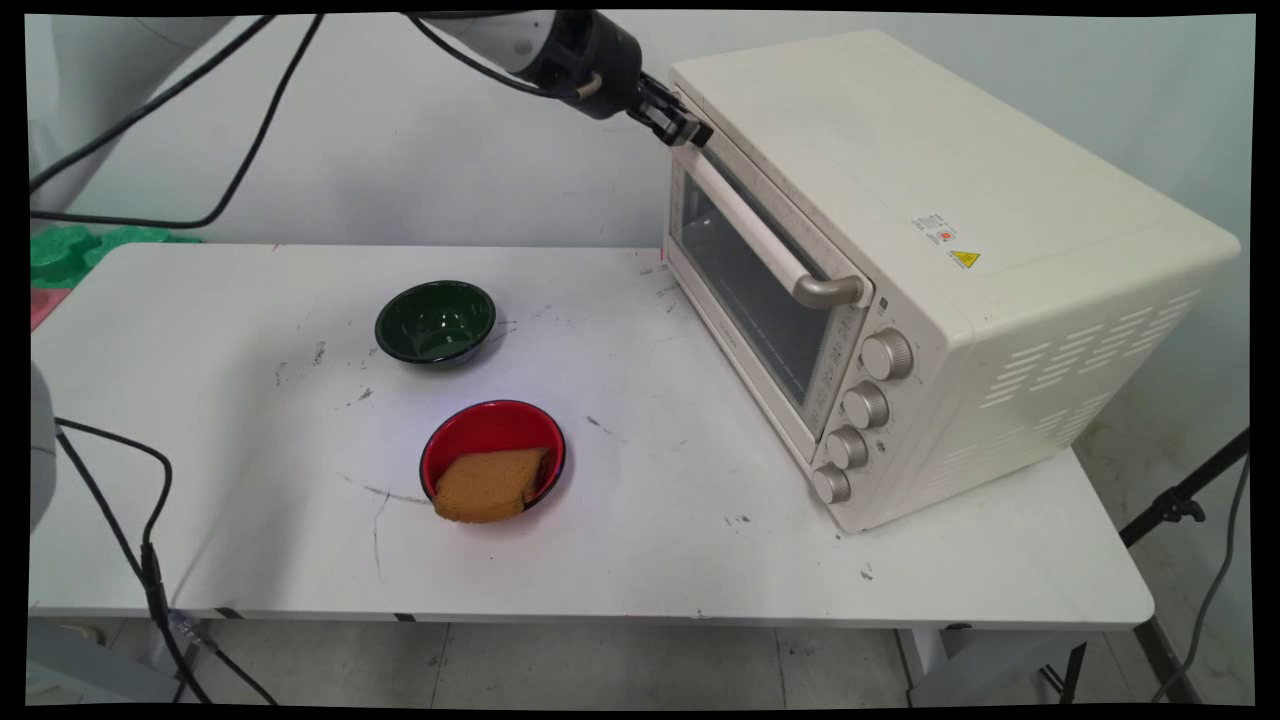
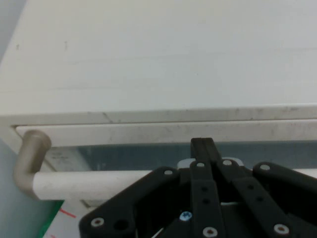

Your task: Open the oven

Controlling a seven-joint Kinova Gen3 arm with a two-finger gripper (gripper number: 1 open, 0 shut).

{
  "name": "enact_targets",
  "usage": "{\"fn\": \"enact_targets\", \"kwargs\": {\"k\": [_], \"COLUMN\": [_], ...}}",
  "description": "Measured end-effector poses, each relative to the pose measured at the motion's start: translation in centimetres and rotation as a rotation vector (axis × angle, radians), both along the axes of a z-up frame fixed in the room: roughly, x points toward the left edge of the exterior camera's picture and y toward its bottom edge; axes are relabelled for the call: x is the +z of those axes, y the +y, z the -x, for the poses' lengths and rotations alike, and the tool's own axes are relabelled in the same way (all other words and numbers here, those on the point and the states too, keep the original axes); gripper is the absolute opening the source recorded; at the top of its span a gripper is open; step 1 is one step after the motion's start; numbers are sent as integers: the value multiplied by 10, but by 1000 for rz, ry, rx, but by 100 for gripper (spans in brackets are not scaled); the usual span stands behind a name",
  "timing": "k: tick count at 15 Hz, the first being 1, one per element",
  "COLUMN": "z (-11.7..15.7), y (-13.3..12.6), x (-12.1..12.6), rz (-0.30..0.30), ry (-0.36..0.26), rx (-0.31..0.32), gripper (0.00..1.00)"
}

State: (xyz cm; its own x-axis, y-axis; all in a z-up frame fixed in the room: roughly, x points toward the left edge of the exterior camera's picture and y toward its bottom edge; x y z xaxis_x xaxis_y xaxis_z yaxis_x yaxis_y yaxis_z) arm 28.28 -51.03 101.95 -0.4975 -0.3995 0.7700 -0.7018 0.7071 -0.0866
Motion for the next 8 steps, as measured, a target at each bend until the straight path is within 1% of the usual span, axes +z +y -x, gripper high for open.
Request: {"fn": "enact_targets", "kwargs": {"k": [8], "z": [9], "y": [-6], "x": [-8], "rz": [-7], "ry": [-22], "rx": [-5], "gripper": [0]}}
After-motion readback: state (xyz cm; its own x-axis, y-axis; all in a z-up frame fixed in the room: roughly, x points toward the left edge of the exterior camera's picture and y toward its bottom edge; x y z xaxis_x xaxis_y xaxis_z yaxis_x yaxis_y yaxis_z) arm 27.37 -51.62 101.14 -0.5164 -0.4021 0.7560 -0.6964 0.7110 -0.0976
